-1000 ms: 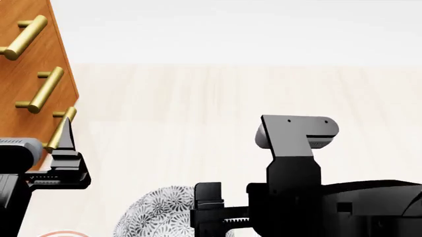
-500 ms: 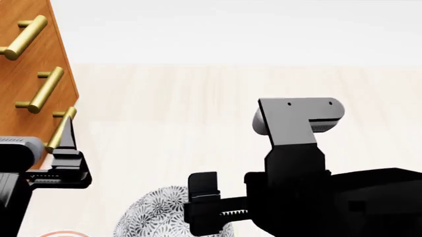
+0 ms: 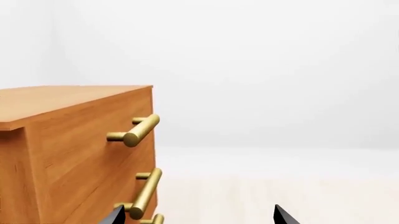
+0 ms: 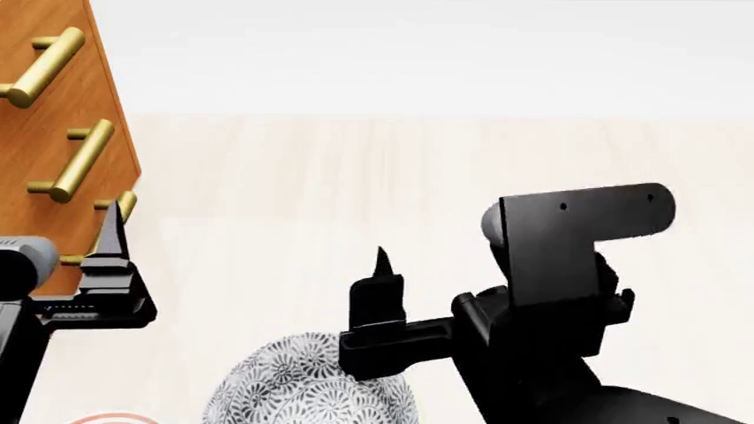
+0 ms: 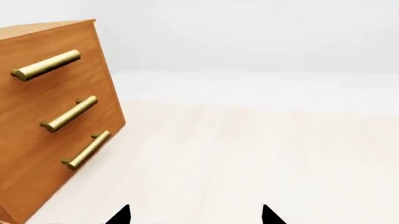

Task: Stack the bowl at the front on the bowl in the middle.

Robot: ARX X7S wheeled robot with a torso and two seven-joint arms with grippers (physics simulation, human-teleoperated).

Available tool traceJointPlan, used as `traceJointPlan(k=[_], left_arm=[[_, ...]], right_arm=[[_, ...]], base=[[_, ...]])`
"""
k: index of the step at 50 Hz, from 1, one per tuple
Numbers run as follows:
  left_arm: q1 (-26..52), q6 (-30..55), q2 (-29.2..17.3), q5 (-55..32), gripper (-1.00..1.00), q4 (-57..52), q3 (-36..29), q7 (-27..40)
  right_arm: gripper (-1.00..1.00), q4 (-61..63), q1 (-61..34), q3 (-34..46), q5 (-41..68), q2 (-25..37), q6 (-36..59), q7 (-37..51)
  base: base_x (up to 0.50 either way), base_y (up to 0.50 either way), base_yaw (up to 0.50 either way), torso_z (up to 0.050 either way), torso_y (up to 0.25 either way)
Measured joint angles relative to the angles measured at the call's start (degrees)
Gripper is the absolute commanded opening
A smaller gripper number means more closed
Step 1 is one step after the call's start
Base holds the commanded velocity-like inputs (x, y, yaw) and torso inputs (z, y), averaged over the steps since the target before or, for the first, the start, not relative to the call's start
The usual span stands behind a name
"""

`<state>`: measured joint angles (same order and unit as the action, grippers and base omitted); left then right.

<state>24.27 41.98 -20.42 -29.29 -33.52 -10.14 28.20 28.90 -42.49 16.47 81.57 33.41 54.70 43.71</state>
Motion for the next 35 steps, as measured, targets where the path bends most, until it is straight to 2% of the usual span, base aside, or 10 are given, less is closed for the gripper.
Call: traceJointPlan(k=[7, 14, 23, 35], left_arm=[[-0.7, -0.7, 0.1, -0.8, 1.00, -0.9, 0.9, 0.0], [-1.2, -1.4, 0.1, -1.3, 1.00, -1.5, 1.4, 0.1], [-1.8, -2.5, 0.1, -1.6, 1.00, -2.3, 2.0, 0.2], [-2.9, -4.8, 0.0, -1.4, 1.00, -2.9, 2.5, -0.1]], right_arm=[[1.00, 5.2, 8.3, 1.2, -20.8, 0.3, -10.3, -7.9], [1.00, 8.6, 13.2, 2.5, -33.9, 0.6, -17.0, -11.4], [1.00, 11.4, 16.8, 3.6, -44.4, 1.1, -22.5, -12.7], [1.00, 14.1, 18.6, 7.3, -56.1, 1.8, -25.2, -10.9]], base=[[0.00, 0.00, 0.00, 0.000, 0.000], [0.00, 0.00, 0.00, 0.000, 0.000], [0.00, 0.00, 0.00, 0.000, 0.000], [0.00, 0.00, 0.00, 0.000, 0.000]])
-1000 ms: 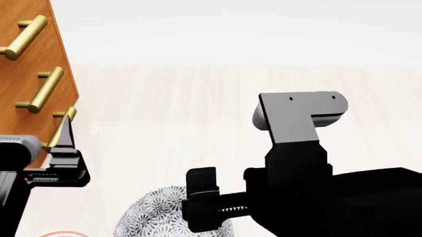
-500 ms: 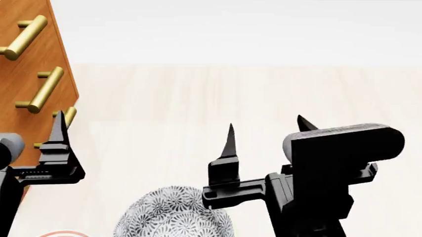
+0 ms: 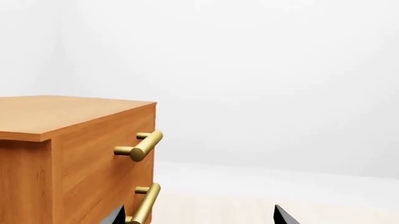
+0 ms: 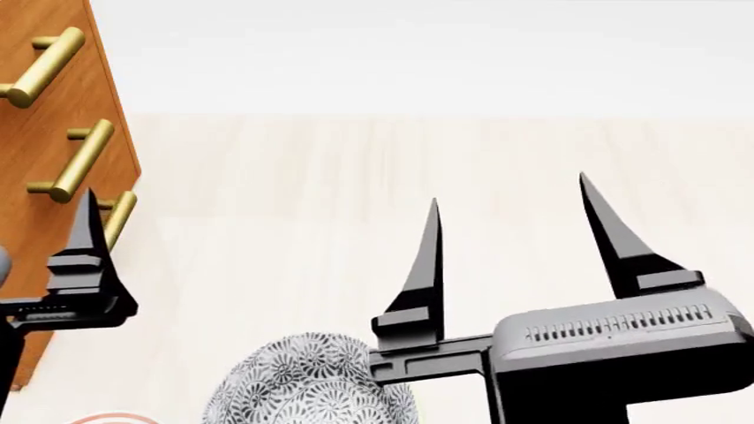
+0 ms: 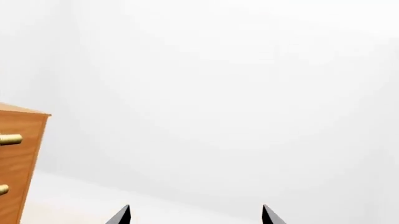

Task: Stack the bowl at the front on the bowl in the middle.

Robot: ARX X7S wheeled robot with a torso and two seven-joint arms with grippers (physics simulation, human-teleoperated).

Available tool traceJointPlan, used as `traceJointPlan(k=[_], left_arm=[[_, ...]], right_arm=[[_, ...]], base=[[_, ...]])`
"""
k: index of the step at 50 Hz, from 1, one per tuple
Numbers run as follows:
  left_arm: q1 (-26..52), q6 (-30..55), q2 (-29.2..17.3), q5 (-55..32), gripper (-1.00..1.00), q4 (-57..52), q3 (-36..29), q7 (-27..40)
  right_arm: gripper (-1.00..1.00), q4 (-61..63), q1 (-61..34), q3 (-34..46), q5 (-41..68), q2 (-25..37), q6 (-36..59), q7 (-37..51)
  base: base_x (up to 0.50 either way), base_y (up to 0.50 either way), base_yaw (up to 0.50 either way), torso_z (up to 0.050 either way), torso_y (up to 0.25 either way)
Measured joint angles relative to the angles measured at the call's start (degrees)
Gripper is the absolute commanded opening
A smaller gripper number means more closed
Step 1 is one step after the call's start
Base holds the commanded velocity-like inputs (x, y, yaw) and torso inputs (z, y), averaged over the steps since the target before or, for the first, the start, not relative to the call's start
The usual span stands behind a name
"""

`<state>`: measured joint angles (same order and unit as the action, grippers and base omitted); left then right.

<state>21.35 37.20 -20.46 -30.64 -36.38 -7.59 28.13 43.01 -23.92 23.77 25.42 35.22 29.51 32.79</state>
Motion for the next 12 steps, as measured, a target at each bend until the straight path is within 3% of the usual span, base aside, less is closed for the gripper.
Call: traceJointPlan(k=[12], left_arm=[[0.1, -1.1, -0.2, 0.3, 1.00, 0.2, 0.0, -0.1]], right_arm=[[1.00, 0.6, 0.2, 1.2, -3.9, 0.2, -0.7, 0.8]], base=[[0.00, 0.00, 0.00, 0.000, 0.000]])
